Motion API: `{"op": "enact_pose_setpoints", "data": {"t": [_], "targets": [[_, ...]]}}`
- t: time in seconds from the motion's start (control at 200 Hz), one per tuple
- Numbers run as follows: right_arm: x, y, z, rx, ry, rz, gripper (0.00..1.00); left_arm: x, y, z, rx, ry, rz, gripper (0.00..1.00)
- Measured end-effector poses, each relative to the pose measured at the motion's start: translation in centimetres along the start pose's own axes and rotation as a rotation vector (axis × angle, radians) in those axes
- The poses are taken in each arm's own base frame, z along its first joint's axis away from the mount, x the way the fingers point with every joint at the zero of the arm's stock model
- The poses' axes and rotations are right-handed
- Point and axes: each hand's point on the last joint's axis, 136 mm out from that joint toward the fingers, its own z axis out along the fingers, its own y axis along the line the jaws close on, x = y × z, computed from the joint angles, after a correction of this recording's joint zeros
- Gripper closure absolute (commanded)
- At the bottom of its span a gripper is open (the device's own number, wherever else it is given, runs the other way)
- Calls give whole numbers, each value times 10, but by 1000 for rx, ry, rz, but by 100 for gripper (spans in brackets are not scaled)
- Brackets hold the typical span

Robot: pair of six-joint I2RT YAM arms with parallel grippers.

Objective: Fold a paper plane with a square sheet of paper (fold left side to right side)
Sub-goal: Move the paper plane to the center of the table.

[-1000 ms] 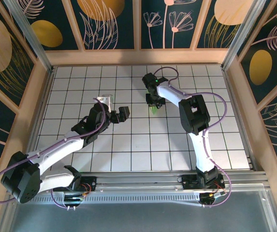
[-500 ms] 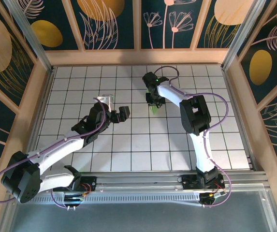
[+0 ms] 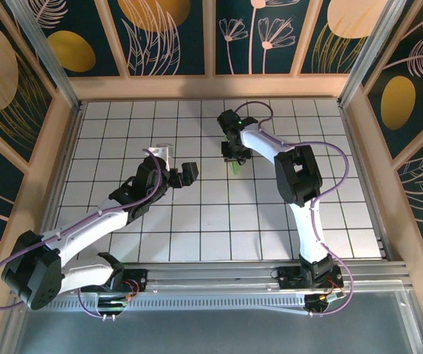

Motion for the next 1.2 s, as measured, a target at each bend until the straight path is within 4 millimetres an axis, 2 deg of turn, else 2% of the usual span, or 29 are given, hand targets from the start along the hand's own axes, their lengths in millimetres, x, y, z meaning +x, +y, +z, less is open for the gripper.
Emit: {"op": "enact_pose_setpoints", "data": {"t": [0.26,0.48,0.57,0.706,0.941,1.056,1.201], "targets": [[1,2,0,-9,5,0,73,-2,-1,1,-1,2,1,1],[0,1,-1,-7,2,0,67,-2,-1,2,-4,1,1,1],[-2,2,-7,-12,-10,1,65,-4,-1,1,-7,-4,0,1],[-11,3,-36,-28,-70,-3,58,-11,1,0,-28,-26,0,1],[-16,6,-115,-82,-228,-26,45,-30,11,-10,-101,-106,-11,1],[-15,-2,-149,-101,-321,-19,37,-45,16,-21,-137,-168,-27,1],[-3,-22,-177,-123,-418,-7,26,-59,23,-35,-181,-236,-50,1]]}}
